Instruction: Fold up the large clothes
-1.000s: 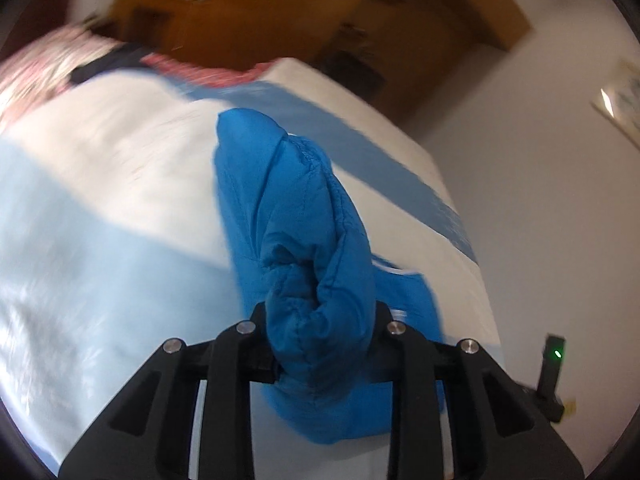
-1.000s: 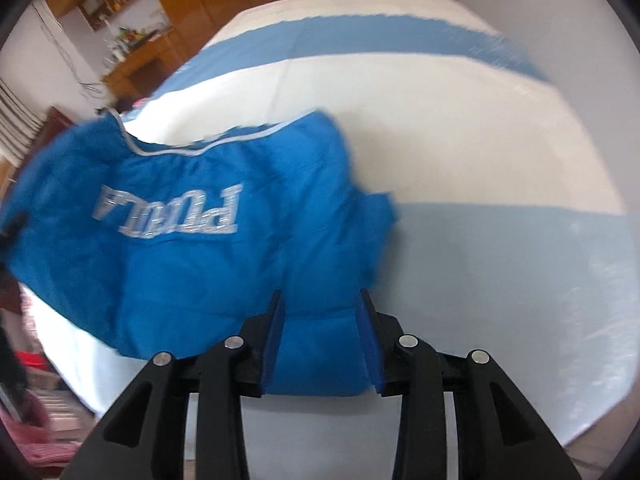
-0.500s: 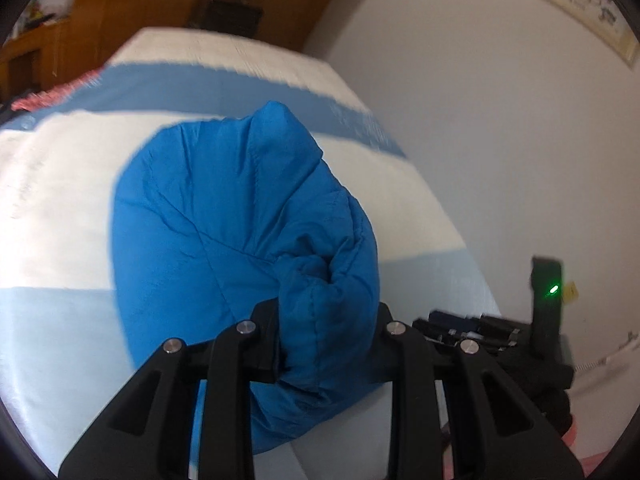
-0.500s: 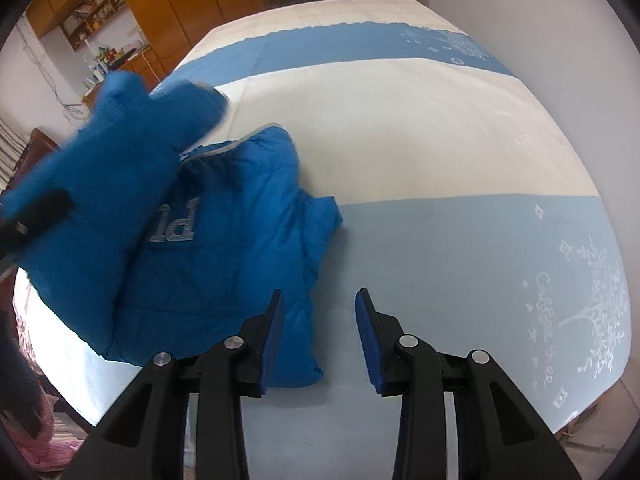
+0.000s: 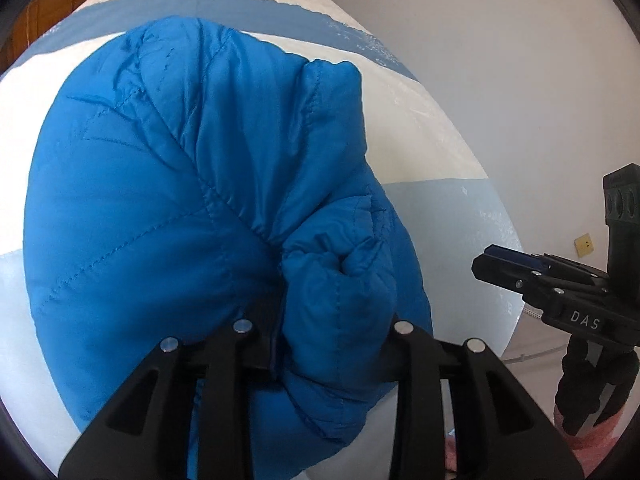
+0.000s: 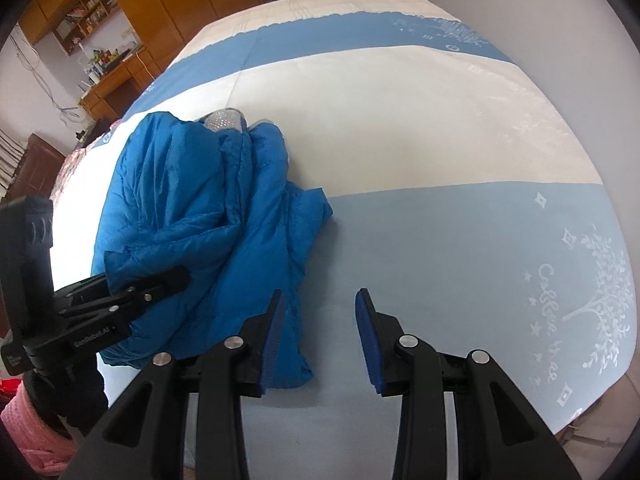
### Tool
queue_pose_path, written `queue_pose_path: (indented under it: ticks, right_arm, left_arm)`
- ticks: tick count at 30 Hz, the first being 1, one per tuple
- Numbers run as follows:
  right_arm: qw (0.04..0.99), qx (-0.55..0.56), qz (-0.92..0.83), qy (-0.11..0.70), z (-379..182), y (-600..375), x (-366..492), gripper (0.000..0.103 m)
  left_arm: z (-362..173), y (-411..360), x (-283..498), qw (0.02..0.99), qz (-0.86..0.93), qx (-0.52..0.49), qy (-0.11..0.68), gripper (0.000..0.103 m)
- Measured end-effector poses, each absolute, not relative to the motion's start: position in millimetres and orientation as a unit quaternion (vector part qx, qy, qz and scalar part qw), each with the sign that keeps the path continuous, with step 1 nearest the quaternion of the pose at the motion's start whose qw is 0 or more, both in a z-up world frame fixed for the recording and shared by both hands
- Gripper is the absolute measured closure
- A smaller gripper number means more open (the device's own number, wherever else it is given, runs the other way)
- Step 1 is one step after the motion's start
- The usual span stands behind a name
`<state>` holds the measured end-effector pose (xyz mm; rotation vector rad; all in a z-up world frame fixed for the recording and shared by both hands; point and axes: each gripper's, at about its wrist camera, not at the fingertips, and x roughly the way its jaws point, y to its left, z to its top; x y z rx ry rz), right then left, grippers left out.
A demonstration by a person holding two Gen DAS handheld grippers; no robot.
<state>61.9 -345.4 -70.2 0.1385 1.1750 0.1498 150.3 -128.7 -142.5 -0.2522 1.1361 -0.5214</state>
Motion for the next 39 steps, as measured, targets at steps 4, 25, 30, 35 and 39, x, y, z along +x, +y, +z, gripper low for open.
queue_pose_path:
  ticks: [4, 25, 30, 35, 39]
  right_arm:
    - [0.832, 0.046, 0.071, 0.548, -65.7, -337.2, 65.7, 0.067]
    - [0.824, 0.068, 0.155, 0.542, -24.6, -311.6, 106.0, 0.023]
    - [0.795, 0.090, 0.177, 0.573, -37.9, -291.5, 127.3, 0.018]
    - [0.765, 0.099, 0.175, 0.611, -67.1, -276.7, 145.4, 0.018]
    - [0.751, 0.101, 0.180, 0.627, -84.4, -263.9, 152.7, 0.018]
  left_arm:
    - [-135.1, -111.7, 142.2, 0.795, -0.252, -0.150, 0.531, 0.071]
    - [-74.6, 22.3, 108.8, 0.833, -0.112, -0.176, 0.512, 0.039]
    - [-94.3, 15.7, 119.3, 0.828, -0.094, -0.145, 0.533, 0.039]
    - [-116.5, 7.4, 127.8, 0.821, -0.094, -0.139, 0.546, 0.039]
    - [-123.3, 5.9, 128.5, 0.825, -0.096, -0.131, 0.541, 0.038]
